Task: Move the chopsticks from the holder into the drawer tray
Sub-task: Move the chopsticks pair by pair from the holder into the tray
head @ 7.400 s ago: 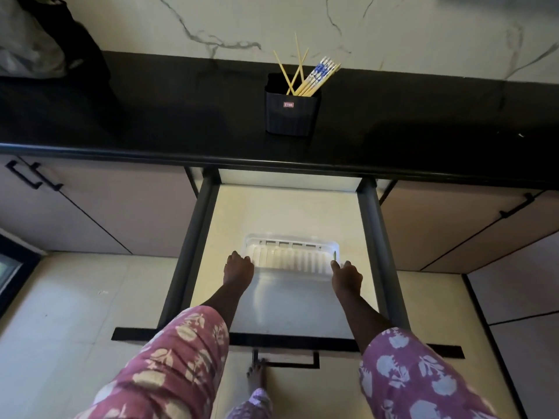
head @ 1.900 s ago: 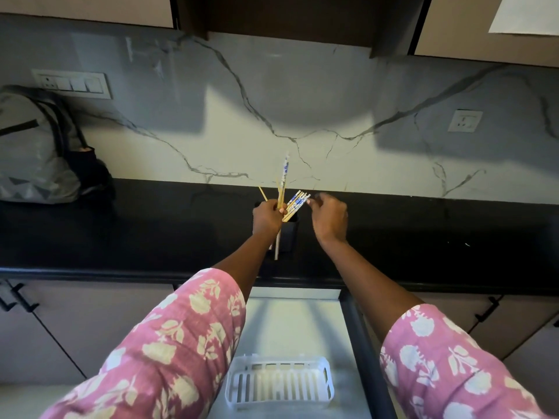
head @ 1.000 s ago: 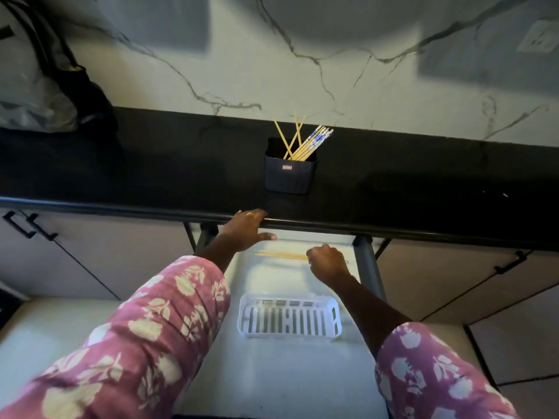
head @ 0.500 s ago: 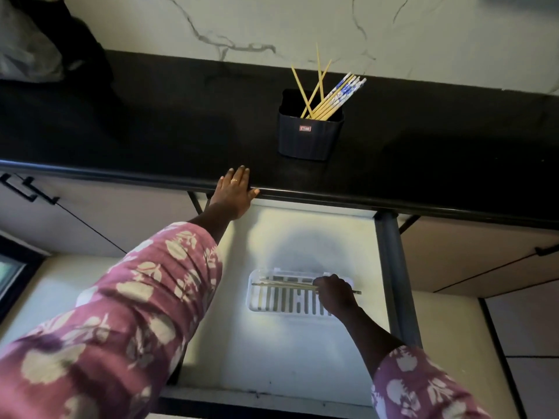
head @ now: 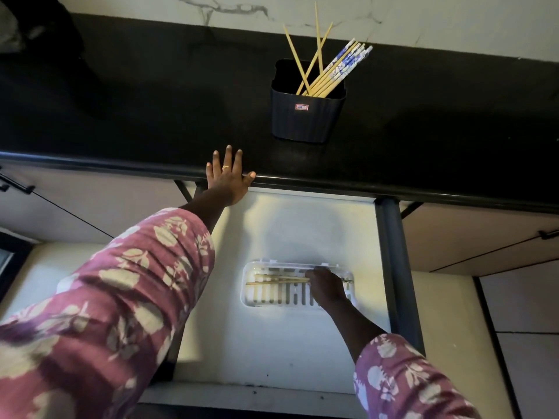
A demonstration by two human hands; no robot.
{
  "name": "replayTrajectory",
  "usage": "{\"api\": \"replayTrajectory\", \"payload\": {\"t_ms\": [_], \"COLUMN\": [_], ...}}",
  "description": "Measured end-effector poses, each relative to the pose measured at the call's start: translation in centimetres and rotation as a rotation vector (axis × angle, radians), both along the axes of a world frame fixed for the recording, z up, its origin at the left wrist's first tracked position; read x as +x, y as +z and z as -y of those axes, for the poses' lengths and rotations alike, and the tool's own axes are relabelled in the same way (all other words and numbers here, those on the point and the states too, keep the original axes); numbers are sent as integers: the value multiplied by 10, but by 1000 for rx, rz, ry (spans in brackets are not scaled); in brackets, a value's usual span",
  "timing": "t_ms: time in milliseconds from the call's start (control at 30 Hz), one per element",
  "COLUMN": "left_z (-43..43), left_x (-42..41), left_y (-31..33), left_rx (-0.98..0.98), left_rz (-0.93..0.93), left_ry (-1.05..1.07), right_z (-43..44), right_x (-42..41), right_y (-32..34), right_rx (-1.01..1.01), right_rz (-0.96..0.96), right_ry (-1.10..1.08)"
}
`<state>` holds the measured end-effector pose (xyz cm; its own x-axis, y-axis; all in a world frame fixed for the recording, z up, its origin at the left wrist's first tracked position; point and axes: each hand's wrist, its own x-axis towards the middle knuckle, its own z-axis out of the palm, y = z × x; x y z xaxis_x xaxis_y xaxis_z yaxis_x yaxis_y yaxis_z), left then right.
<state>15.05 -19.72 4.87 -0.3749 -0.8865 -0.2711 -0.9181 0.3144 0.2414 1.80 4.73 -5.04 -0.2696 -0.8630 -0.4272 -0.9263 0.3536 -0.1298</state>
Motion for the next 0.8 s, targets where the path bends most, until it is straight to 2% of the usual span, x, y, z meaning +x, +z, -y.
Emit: {"api": "replayTrajectory", "payload": {"t_ms": [267,367,800], "left_z": [4,4,2], "left_x": [-4,-5,-6], "left_y": [-1,-1,6], "left_rx": [27,38,74], "left_rz": [16,19,47], "left_ry": [46,59,66], "right_z": [4,5,14], "right_x": [6,10,17], "right_y": [-8,-20,-18], "right_rx": [-27,19,-152], "right_rz": [2,4,-85], "right_ry": [58,87,185]}}
